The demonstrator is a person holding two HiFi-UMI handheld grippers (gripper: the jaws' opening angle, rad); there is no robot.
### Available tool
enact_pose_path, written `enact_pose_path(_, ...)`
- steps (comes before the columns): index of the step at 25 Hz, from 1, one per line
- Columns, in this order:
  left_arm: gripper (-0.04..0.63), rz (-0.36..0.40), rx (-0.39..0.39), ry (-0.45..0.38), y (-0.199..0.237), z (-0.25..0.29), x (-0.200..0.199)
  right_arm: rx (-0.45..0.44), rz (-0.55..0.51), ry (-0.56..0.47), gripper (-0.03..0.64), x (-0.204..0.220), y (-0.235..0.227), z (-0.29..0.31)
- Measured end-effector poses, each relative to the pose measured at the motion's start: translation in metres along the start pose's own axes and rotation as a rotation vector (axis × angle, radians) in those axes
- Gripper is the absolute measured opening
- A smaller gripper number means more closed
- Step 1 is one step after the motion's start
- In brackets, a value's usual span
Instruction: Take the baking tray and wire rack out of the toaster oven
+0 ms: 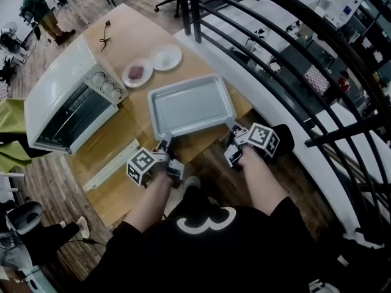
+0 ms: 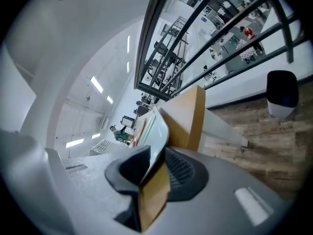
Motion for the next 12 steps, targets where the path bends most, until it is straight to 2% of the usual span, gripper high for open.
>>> enact_pose_path(3, 0.182, 0.023, -0.028, 0.032, 0.0, 0.001, 0.0, 0.007, -0.039, 0.024, 0.173, 0.004, 0.003, 0.001)
enact_pose_path(7, 0.271, 0.116, -0.029, 0.11, -0.004, 0.002, 0.0, 0.032, -0.181, 0.082, 0.247, 0.008, 0.012, 0.001)
enact_pose_path(12, 0.327, 0.292, -0.076, 0.19, -0.013, -0.008, 0.004, 0.071, -0.442, 0.148, 0.275, 0.01, 0.025, -0.012)
Point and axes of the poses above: the fingertips, and each gripper's own axes: z forward along the fingers, y to its left, x out of its underside, the point moved 7 cm from there along -z, backward along the fingers, and after that the axes turned 2 degrees about x, right-handed, at the moved point
